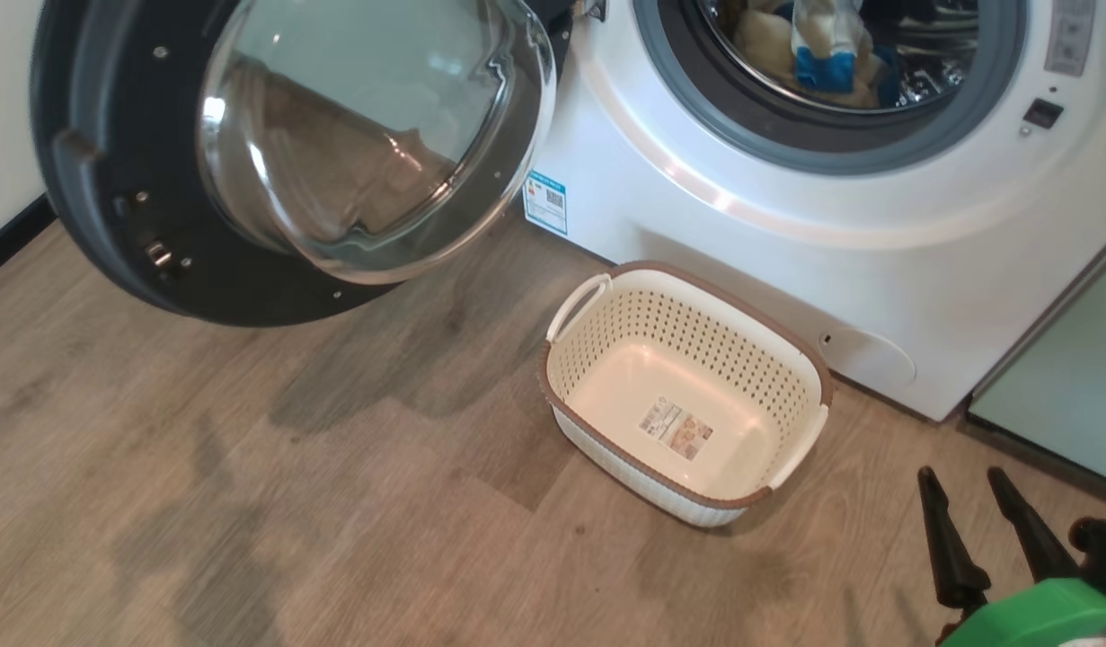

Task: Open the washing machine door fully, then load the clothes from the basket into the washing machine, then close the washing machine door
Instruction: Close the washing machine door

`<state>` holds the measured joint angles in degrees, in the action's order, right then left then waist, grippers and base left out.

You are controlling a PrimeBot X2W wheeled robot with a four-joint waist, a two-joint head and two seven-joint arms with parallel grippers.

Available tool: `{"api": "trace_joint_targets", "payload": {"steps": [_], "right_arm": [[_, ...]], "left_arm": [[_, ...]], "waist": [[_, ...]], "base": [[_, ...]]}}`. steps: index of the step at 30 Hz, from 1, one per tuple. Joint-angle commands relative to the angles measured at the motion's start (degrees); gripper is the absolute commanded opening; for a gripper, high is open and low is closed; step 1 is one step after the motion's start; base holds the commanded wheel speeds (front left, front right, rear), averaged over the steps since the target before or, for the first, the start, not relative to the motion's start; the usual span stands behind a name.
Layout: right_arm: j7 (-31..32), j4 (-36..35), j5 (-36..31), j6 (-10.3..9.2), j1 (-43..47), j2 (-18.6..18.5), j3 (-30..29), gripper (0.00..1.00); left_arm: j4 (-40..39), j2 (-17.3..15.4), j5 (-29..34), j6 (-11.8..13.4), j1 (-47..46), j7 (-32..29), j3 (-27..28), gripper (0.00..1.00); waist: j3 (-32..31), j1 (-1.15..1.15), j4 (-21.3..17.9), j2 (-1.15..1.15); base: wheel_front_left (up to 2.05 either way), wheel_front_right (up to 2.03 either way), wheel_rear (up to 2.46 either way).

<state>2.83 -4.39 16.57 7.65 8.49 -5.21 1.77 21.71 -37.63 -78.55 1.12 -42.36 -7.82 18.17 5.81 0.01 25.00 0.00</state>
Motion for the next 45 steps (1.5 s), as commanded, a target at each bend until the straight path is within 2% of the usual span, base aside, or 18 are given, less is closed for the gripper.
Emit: {"api": "trace_joint_targets", "payload": {"steps": [1, 6, 15, 31, 45], "right_arm": [[0.1, -2.5, 0.3, -0.16, -3.2, -1.6, 1.1, 1.00], [0.8, -3.1, 0.3, -0.16, -3.6, -2.3, 0.9, 1.00], [1.9, -4.1, 0.2, -0.16, -4.7, -3.4, 1.4, 1.00], [2.9, -5.6, 0.2, -0.16, -6.6, -4.8, 1.2, 1.00], [2.4, -4.7, 0.5, -0.16, -7.6, -5.2, 1.2, 1.00]], "left_arm": [[0.5, -4.4, -0.8, -0.1, -2.9, -0.8, 2.2, 0.00], [6.4, -4.7, -3.2, 0.1, -3.8, -2.7, 3.7, 0.00], [11.1, -4.4, -2.5, -0.5, -4.7, -4.5, 1.3, 0.00], [14.9, -2.9, -1.3, -0.8, -5.7, -6.9, -2.3, 0.00], [15.7, -2.7, -0.4, -1.0, -6.2, -9.0, -4.5, 0.00]], "waist": [[0.7, -0.01, -0.5, 0.00], [1.9, -0.01, -1.2, 0.00], [4.3, -0.01, -2.7, 0.00], [10.2, -0.01, -6.1, 0.00], [11.2, -0.01, -6.3, 0.00]], "base": [[0.00, 0.00, 0.00], [0.00, 0.00, 0.00], [0.00, 0.00, 0.00], [0.00, 0.00, 0.00], [0.00, 0.00, 0.00]]}}
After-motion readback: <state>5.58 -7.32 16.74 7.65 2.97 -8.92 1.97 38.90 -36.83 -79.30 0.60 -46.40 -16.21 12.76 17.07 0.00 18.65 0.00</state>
